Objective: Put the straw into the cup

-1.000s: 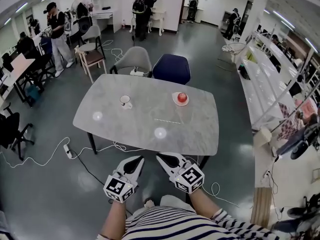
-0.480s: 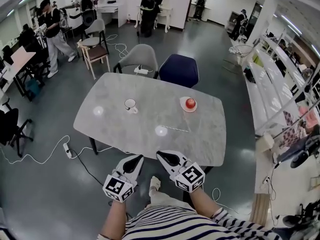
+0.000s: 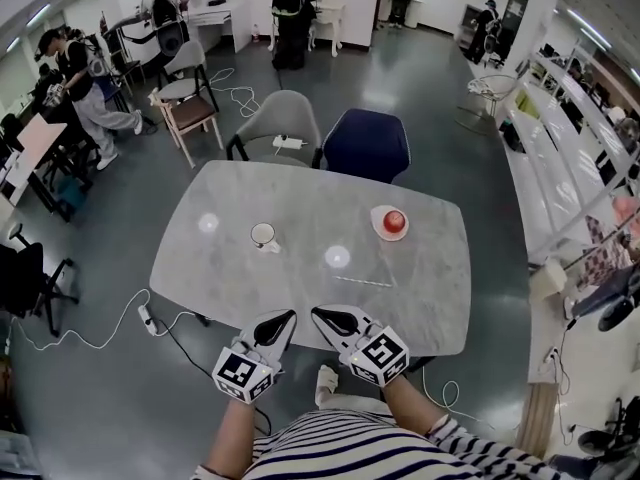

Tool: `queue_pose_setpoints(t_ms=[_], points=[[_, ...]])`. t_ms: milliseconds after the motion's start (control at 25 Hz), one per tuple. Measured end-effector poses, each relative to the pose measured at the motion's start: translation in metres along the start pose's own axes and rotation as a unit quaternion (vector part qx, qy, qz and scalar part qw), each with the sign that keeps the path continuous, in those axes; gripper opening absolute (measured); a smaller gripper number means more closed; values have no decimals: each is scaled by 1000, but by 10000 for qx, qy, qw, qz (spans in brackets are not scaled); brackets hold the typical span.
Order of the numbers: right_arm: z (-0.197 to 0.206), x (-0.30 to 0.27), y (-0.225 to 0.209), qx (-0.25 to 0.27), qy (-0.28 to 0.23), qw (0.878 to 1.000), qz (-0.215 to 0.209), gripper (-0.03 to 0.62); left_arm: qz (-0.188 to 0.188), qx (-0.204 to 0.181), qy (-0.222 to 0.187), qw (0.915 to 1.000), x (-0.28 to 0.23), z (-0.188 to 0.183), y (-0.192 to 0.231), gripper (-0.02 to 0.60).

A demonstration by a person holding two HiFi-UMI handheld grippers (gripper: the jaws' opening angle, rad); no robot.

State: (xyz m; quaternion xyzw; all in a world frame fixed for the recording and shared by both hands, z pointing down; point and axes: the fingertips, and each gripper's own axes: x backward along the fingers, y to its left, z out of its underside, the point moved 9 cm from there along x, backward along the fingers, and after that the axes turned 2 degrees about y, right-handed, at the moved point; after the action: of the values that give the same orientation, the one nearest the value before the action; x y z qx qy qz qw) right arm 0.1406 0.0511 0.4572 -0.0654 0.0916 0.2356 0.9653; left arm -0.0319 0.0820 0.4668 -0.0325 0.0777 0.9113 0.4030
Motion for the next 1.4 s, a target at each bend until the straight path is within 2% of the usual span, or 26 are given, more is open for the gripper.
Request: queue_pose_setpoints(t_ms=[200,600,760,1080,1400], points=[[4,-16,-27,-67,30,10000,-47,6,99,-37,206,9997,-26,0,23,6],[-3,-36,-65,76,126,9997,179,6,426,-324,230,9983,-67,-8,62,8],[-3,-47,-71,218,323,9984,420,8,704,-551,269,9956,-75,-6,83,8],[-13,-71,-80,101,530,9927,1076,8,1383,-578,357,9881,-93,-12,126,8],[-10,-78,-91,113,943,9819,1640,8,1928,-600,374,9787,-117,-17,144,8]])
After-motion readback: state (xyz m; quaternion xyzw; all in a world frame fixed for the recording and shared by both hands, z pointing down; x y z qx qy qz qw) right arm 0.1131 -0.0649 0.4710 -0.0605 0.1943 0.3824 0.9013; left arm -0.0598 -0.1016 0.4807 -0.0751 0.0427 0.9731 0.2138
